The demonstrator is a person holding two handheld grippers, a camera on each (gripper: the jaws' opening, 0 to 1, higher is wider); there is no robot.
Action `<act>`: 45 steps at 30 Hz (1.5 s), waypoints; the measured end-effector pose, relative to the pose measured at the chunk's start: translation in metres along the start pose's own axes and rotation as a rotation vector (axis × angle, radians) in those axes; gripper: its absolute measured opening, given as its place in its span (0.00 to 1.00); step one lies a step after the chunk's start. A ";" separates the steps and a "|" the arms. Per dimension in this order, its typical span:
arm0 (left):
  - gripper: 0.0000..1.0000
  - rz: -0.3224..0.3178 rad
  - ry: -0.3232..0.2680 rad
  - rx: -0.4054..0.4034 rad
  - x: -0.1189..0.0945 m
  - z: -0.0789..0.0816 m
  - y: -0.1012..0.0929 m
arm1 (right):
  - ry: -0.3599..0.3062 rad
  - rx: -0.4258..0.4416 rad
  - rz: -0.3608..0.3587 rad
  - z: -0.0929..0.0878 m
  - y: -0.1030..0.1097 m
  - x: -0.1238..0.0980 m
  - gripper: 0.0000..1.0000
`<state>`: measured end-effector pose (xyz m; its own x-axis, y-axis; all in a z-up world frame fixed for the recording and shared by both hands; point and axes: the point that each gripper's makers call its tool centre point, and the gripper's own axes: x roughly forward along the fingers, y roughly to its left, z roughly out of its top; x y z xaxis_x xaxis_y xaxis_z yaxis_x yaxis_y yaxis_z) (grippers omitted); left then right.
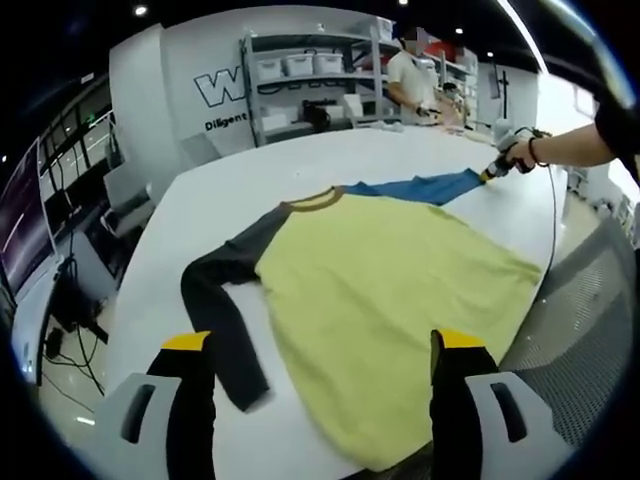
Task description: Fold the garment on the visible template until the final outline fits inside the template.
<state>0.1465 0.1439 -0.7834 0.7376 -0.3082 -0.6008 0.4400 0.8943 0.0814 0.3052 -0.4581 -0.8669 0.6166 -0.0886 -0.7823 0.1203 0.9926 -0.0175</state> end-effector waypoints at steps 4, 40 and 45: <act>0.84 -0.005 -0.018 -0.010 -0.001 0.003 -0.001 | -0.002 0.000 0.004 0.002 0.001 -0.003 0.00; 0.89 -0.040 -0.038 0.001 -0.003 0.007 -0.007 | -0.140 0.034 0.213 0.060 0.092 -0.060 0.00; 0.91 -0.041 -0.033 -0.008 -0.003 0.006 -0.008 | -0.154 0.011 0.267 0.066 0.117 -0.069 0.00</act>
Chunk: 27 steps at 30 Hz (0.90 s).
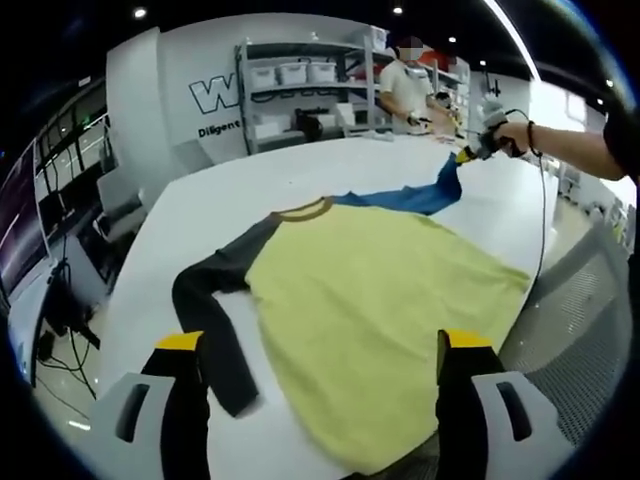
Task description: Fold the garment on the visible template until the final outline fits inside the template.
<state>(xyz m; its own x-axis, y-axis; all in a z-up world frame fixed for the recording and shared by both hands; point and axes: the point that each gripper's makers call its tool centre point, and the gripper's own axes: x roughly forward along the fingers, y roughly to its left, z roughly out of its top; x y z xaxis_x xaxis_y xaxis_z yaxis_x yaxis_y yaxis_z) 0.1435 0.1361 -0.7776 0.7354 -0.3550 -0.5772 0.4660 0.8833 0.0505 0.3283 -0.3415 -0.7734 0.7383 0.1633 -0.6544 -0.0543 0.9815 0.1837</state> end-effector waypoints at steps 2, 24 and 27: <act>0.91 0.002 0.002 -0.007 0.000 -0.001 0.001 | -0.001 -0.010 0.028 0.002 0.013 0.000 0.00; 0.93 -0.043 0.029 -0.025 0.000 -0.004 -0.009 | -0.019 -0.136 0.251 0.019 0.128 -0.006 0.00; 0.93 -0.052 0.020 -0.027 0.000 -0.002 -0.011 | -0.025 -0.148 0.281 0.022 0.145 -0.007 0.00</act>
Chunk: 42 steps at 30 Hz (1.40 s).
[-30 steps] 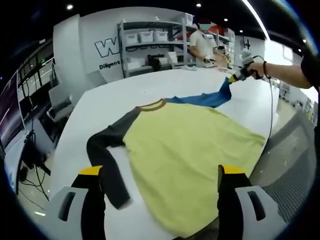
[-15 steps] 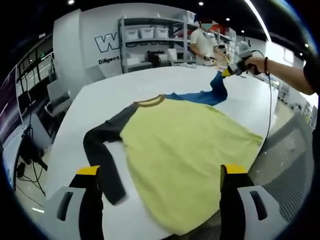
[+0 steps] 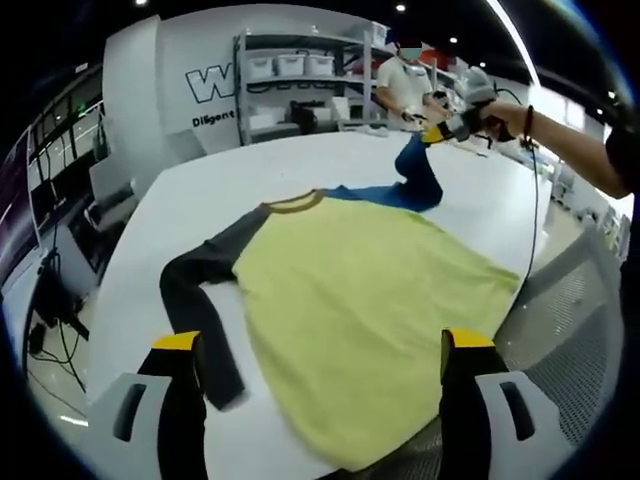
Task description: Fold the garment on the visible template until the final outline fits inside the template.
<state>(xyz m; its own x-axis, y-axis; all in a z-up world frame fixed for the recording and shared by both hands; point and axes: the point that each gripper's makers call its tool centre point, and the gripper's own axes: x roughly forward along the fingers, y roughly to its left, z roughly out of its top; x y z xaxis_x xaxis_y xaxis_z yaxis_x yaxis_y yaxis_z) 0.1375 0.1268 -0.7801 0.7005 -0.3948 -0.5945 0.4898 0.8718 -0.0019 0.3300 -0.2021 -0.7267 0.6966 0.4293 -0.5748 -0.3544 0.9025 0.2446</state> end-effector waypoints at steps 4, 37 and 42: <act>0.93 0.001 -0.008 -0.005 0.000 0.001 0.000 | 0.005 -0.014 0.040 -0.001 0.021 0.003 0.00; 0.94 -0.010 -0.013 0.011 -0.001 0.001 -0.003 | 0.101 -0.209 0.249 -0.007 0.181 0.071 0.00; 0.95 -0.005 -0.020 0.023 -0.001 0.003 -0.002 | 0.122 -0.241 0.268 -0.012 0.201 0.083 0.00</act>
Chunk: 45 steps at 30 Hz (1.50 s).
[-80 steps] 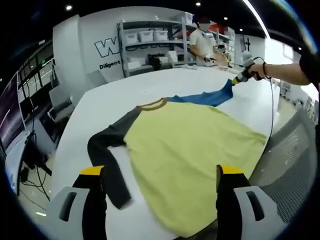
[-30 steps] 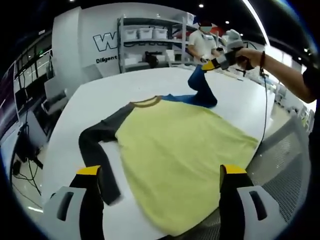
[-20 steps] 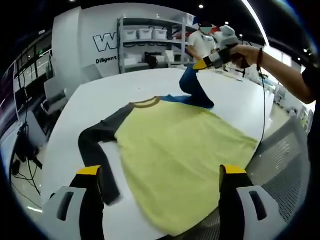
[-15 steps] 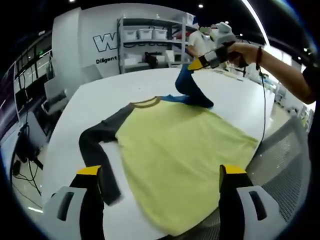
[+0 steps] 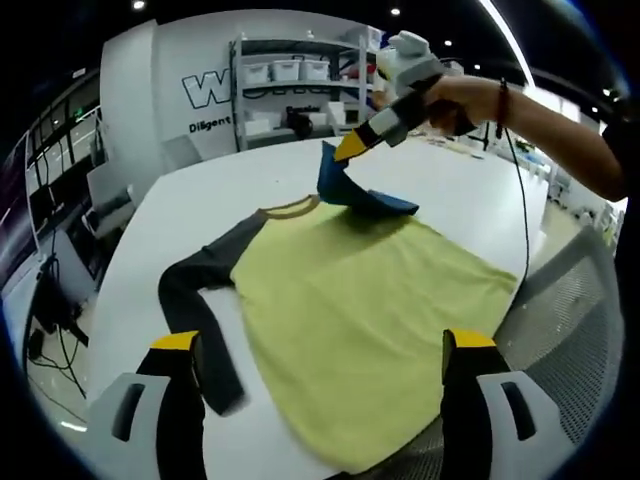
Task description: Fold the garment on the visible template until the final outline fits inside the template.
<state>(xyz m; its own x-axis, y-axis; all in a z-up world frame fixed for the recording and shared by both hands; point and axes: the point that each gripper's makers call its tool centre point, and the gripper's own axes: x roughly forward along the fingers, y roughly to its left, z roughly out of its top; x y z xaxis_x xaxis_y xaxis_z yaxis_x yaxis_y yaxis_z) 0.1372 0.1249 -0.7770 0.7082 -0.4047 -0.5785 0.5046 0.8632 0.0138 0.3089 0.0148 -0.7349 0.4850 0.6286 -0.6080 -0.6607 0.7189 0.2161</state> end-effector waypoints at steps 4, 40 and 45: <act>0.96 -0.005 -0.007 0.002 0.000 0.001 0.000 | 0.017 -0.019 0.023 0.002 0.015 0.012 0.00; 0.94 -0.009 -0.012 0.023 0.000 0.002 0.002 | 0.246 -0.071 0.158 -0.074 0.071 0.126 0.00; 0.94 -0.015 -0.013 0.034 0.000 0.002 0.000 | 0.251 -0.045 0.167 -0.076 0.073 0.129 0.00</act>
<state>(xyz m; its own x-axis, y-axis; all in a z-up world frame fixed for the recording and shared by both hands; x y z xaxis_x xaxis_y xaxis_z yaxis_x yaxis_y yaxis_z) 0.1384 0.1239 -0.7752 0.7068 -0.4219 -0.5678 0.5318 0.8462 0.0332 0.2803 0.1261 -0.8556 0.2141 0.6401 -0.7378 -0.7469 0.5941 0.2986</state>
